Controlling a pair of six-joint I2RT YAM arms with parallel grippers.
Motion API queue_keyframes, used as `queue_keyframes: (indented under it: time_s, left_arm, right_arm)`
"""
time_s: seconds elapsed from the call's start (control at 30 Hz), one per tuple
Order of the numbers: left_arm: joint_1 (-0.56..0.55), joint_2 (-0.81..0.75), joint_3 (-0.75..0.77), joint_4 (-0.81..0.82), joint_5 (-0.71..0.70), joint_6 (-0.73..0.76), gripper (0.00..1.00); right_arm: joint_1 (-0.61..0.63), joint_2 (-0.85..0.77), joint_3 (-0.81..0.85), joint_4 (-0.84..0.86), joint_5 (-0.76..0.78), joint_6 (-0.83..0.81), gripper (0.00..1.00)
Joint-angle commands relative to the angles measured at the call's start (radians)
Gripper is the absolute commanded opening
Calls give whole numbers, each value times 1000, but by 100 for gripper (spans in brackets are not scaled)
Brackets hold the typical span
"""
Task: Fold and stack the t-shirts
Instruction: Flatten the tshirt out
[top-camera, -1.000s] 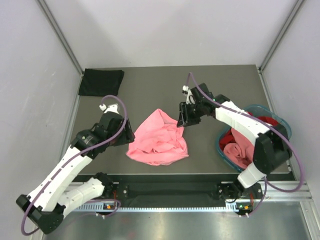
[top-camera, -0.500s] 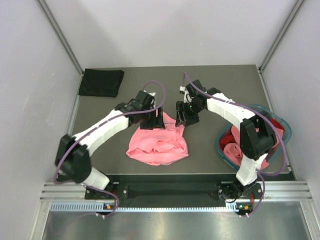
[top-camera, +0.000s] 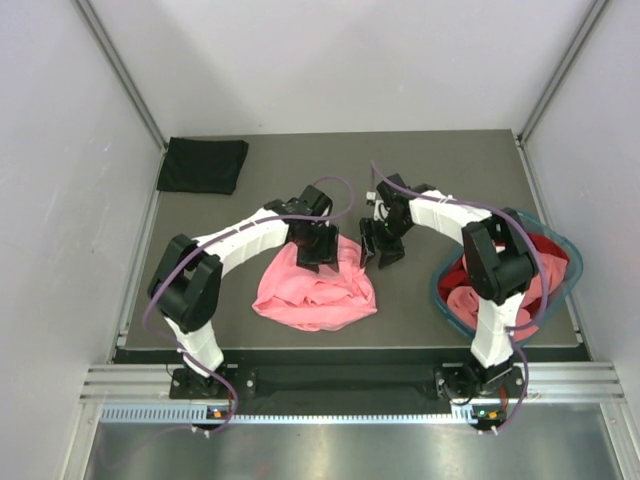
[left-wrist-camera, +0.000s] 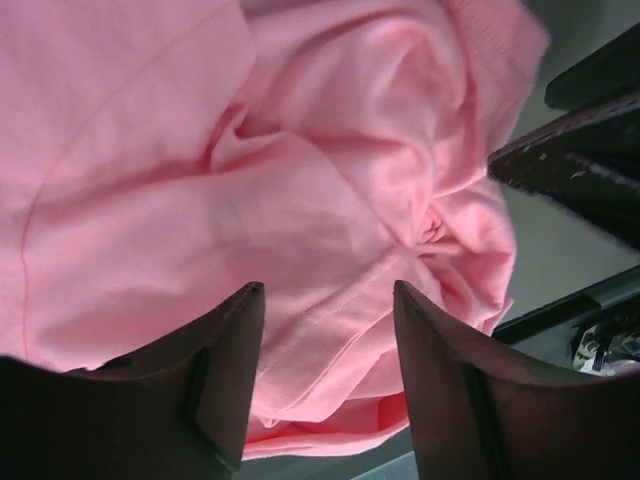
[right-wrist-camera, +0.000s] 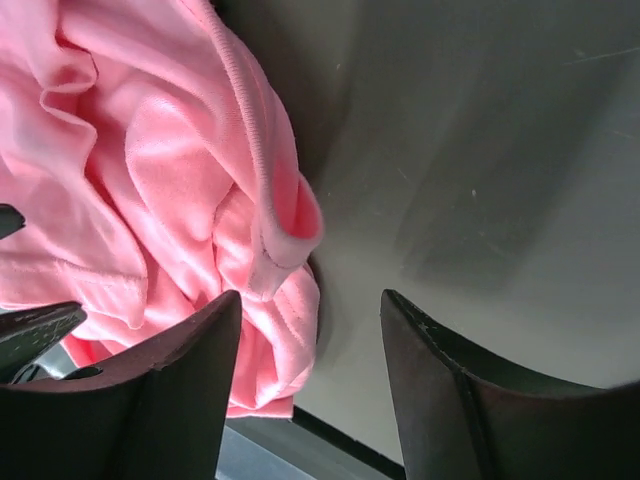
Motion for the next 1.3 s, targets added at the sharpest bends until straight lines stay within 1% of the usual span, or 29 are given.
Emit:
queue_keyframes:
  time_s: [0.0, 0.03, 0.07, 0.27, 0.3, 0.37, 0.4, 0.43, 0.5, 0.53, 0.57, 0.63, 0.87, 0.9, 1.0, 1.03, 1.1, 1.13, 1.2, 1.23, 1.27]
  left_arm:
    - [-4, -73, -64, 14, 40, 0, 58]
    - [-4, -82, -78, 29, 40, 0, 55]
    - [-4, -100, -101, 36, 42, -2, 49]
    - [-3, -133, -149, 46, 42, 6, 40]
    - [-3, -136, -152, 46, 39, 9, 33]
    - [-4, -143, -148, 40, 28, 18, 20]
    - [-3, -146, -141, 30, 22, 21, 3]
    - [-4, -151, -135, 22, 13, 26, 0]
    - [-1, -171, -109, -4, -29, 46, 0]
    - [-3, -180, -102, -10, -44, 55, 0]
    - [-1, -200, -86, -16, -73, 72, 0]
    - [0, -223, -74, -32, -98, 92, 0]
    - [8, -355, -48, -61, -185, 127, 0]
    - [6, -370, -43, -64, -228, 130, 0]
    - [16, -447, -2, -85, -274, 156, 0]
    - [26, -487, 36, -90, -286, 162, 0]
    - [35, -527, 84, -102, -325, 178, 0]
    - [42, -560, 151, -105, -370, 198, 0]
    - [42, -602, 211, -61, -400, 243, 0]
    - [42, -637, 265, -40, -429, 253, 0]
    - [42, -650, 296, -17, -443, 264, 0]
  right_arm:
    - [5, 19, 1, 44, -43, -8, 57]
    - [6, 31, 1, 48, -46, -6, 55]
    - [6, 34, 2, 54, -52, -3, 54]
    - [5, 64, 10, 85, -83, 24, 46]
    - [5, 67, 10, 96, -83, 31, 44]
    - [5, 77, 15, 100, -88, 35, 36]
    - [5, 82, 18, 104, -89, 38, 33]
    - [5, 87, 22, 101, -86, 41, 27]
    - [5, 85, 36, 97, -76, 44, 20]
    - [5, 79, 41, 94, -74, 44, 12]
    - [5, 74, 48, 93, -65, 44, 7]
    - [5, 58, 59, 87, -50, 48, 0]
    - [5, -48, 114, 15, 73, 44, 0]
    - [6, -79, 122, 7, 88, 46, 0]
    - [5, -125, 166, -8, 150, 43, 0]
    - [5, -131, 201, -8, 191, 43, 0]
    - [-7, -130, 255, 2, 220, 51, 0]
    - [-13, -122, 325, 10, 225, 58, 0]
    - [-41, -90, 407, 54, 216, 95, 0]
    - [-59, -78, 492, 74, 198, 130, 0]
    - [-70, -62, 536, 96, 184, 152, 0]
